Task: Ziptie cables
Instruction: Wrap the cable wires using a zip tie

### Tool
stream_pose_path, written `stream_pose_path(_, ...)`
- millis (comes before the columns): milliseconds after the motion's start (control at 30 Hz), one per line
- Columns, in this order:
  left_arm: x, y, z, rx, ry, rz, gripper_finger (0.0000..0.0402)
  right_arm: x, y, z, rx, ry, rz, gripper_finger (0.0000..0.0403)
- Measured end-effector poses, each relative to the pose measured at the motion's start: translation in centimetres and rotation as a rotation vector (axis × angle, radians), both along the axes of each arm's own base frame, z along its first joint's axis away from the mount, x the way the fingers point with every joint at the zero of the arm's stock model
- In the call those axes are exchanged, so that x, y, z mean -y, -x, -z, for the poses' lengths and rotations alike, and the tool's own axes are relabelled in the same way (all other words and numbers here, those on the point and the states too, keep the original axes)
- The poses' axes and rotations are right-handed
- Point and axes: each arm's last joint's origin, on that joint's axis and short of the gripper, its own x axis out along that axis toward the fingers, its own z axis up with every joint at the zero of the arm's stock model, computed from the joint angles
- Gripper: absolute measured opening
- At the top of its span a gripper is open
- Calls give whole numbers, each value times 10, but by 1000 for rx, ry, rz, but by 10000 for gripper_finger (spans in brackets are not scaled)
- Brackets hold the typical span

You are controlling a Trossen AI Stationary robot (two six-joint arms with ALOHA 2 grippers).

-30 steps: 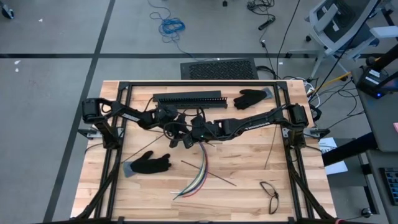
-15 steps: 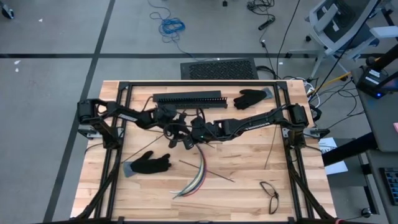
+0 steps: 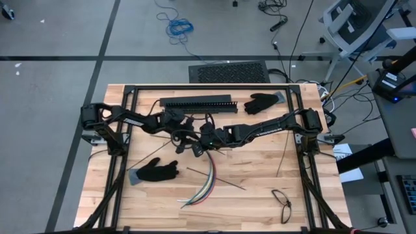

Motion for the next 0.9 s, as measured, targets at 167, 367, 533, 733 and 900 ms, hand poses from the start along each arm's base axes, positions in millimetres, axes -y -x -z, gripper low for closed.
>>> stream_pose_path(167, -7, 5, -12, 33, -12, -29, 91, 0, 1, 1, -17, -3, -10, 0)
stream_pose_path(367, -4, 10, -15, 22, -29, 31, 91, 1, 3, 3, -42, -10, -19, 0)
stream_pose_path(533, 1, 10, -13, 0, 7, 72, 91, 0, 3, 3, -42, -19, -34, 0)
stream_pose_path(733, 4, 15, -6, -74, -55, 85, 91, 4, 2, 3, -38, -18, -28, 0)
stream_pose_path(900, 0, 15, -9, -72, -109, 41, 91, 4, 2, 3, -38, -16, -30, 0)
